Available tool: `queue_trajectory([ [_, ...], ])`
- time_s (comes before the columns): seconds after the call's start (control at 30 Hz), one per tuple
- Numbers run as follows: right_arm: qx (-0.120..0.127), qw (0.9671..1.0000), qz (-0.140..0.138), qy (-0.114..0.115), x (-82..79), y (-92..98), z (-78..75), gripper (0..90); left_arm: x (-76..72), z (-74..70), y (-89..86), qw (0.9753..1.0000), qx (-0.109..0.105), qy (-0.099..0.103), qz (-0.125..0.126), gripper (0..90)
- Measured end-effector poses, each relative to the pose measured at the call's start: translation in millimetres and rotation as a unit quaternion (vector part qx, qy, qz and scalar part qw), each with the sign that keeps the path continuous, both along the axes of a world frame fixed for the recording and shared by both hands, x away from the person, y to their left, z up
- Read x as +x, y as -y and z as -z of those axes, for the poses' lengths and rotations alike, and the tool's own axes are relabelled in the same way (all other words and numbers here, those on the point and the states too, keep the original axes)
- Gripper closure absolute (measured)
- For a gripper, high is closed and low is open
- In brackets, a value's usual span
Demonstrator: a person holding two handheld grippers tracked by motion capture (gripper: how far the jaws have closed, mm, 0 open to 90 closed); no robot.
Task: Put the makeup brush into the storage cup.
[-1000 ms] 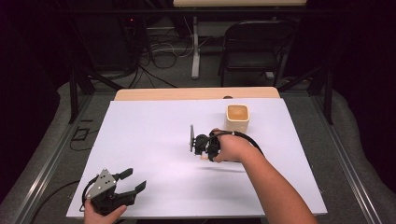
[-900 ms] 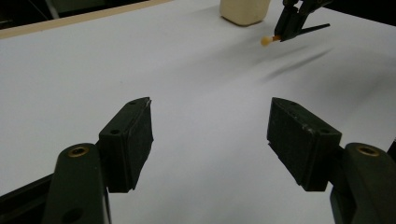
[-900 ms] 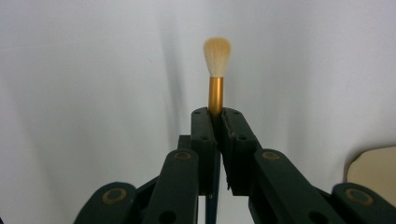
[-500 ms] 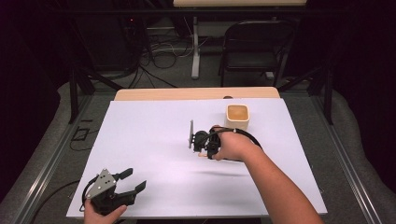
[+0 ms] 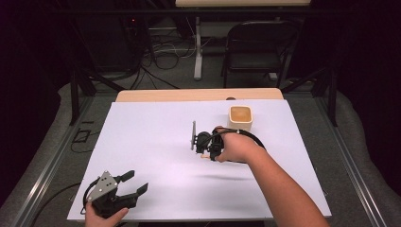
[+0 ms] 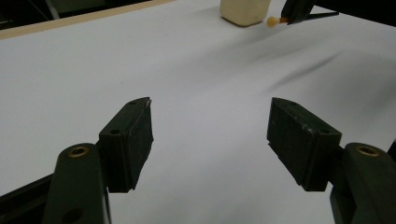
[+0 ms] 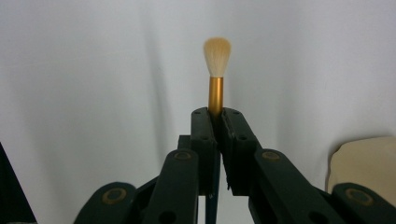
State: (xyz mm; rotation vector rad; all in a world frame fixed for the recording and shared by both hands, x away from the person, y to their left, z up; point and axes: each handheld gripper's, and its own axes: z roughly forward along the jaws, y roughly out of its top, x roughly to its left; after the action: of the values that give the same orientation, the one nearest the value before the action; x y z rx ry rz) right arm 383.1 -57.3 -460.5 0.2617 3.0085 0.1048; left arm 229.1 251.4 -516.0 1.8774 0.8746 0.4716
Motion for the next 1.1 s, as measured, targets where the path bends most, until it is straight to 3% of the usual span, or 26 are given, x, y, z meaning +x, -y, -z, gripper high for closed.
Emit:
queue_trajectory([
  [0.3,0.011,0.9998,0.008,0.011,1.3,6.0,-5.9,83.8,-0.1,-0.2,0.1,1.0000,0.000,0.000,-0.001,31.6],
  [1.1,0.099,0.9936,0.041,0.036,1.0,27.6,-29.1,83.8,-0.5,-0.3,0.0,1.0000,-0.001,0.001,-0.002,32.1],
])
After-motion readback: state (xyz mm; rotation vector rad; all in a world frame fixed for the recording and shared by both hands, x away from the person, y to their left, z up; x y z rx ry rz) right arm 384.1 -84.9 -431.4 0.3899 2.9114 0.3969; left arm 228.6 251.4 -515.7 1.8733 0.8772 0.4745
